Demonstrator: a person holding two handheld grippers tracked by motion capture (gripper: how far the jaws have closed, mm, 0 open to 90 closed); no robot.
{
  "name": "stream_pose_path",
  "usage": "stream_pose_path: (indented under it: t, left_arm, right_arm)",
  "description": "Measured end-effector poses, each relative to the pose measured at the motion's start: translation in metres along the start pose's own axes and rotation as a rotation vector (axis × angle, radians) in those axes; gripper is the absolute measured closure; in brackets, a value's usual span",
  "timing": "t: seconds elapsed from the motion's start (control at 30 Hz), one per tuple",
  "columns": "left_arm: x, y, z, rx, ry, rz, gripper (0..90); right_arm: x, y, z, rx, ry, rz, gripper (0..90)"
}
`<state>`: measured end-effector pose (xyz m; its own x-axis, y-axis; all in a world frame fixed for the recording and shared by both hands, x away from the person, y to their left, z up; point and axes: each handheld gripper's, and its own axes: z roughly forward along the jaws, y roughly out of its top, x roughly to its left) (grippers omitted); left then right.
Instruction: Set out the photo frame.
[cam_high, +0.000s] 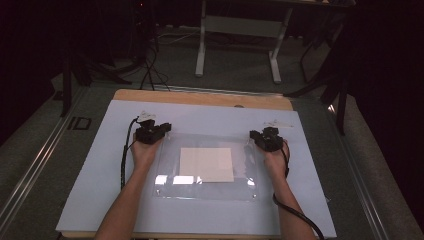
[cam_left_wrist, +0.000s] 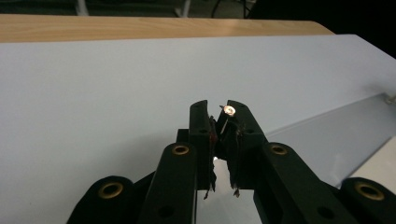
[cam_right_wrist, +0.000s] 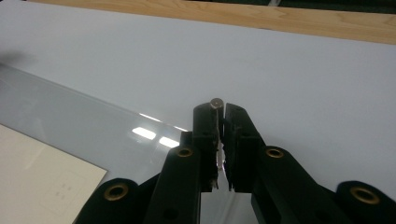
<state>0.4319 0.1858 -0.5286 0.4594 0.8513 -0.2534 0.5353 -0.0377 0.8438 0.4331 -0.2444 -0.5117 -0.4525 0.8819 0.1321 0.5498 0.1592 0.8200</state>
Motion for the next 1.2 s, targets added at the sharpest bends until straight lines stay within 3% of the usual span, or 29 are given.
stream_pose_path:
  t: [0.4, 0.63, 0.77, 0.93, 1.07, 1.2]
  left_arm:
    - [0.006, 0.006, 0.005, 0.032, -0.020, -0.055, 82.3]
    - [0.009, 0.008, 0.011, 0.032, -0.024, -0.113, 82.3]
    - [0.009, 0.011, 0.014, 0.045, -0.010, -0.122, 82.7]
    - [0.008, 0.013, 0.020, 0.040, 0.015, -0.168, 83.0]
    - [0.010, 0.014, 0.022, 0.044, 0.014, -0.179, 83.3]
    - [0.012, 0.019, 0.025, 0.082, 0.011, -0.198, 83.4]
  right_arm:
    - [-0.003, 0.010, 0.004, 0.060, 0.004, 0.036, 84.4]
    - [-0.004, 0.015, 0.010, 0.077, -0.008, 0.062, 85.0]
    - [-0.006, 0.018, 0.012, 0.083, -0.006, 0.080, 85.1]
    - [-0.007, 0.020, 0.016, 0.080, -0.009, 0.120, 85.7]
    - [-0.008, 0.022, 0.018, 0.082, -0.011, 0.124, 85.9]
    - [-0.008, 0.023, 0.019, 0.081, -0.012, 0.123, 85.8]
